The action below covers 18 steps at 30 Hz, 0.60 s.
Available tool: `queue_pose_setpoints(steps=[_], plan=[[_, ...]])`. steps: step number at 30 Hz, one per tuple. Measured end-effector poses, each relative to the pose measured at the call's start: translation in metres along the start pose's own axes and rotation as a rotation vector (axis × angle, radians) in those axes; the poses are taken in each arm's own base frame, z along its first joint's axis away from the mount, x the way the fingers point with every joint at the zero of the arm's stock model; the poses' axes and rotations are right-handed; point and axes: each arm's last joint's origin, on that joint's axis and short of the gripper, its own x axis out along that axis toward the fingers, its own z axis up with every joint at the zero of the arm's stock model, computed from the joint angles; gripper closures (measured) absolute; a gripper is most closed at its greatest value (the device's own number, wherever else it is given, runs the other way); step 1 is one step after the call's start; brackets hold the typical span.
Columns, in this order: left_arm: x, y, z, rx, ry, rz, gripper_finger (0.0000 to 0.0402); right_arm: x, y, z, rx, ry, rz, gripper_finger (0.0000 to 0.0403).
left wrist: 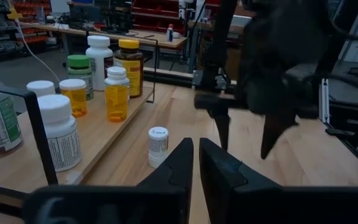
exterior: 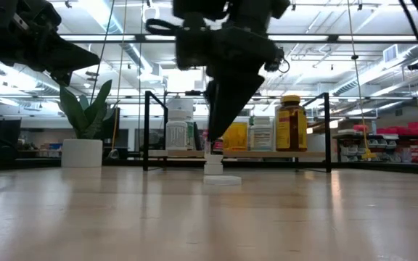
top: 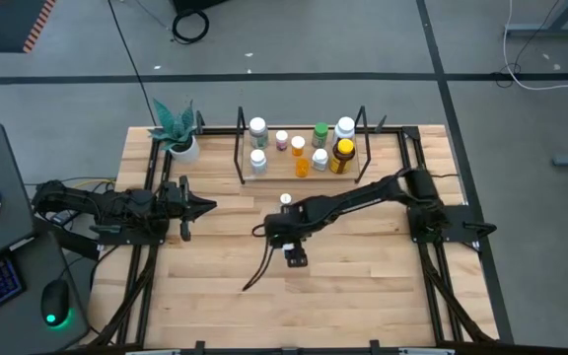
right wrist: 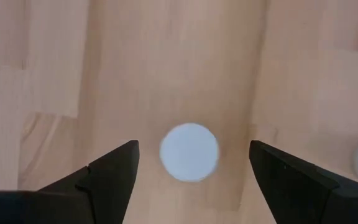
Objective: Pick and place medicine bottles onto shelf by color
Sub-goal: Close the yellow pill bottle
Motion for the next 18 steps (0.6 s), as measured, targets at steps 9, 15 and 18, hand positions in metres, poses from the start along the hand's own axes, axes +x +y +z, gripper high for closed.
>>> queue_pose_setpoints(steps=[9, 15, 18], plan=[[0.000, 0.000, 0.000, 0.000, 0.000, 0.001, 0.0375, 0.025, 0.014, 0.003, -0.110, 0.099, -0.005, 0.0090], [0.000, 0.000, 0.000, 0.000, -0.001, 0.000, 0.0366, 0.033, 0.013, 0.002, -0.137, 0.110, -0.028, 0.0106], [0.000, 0.000, -0.001, 0.002, 0.006, 0.001, 0.0367, 0.039, 0.012, 0.000, -0.145, 0.128, -0.033, 0.0118]])
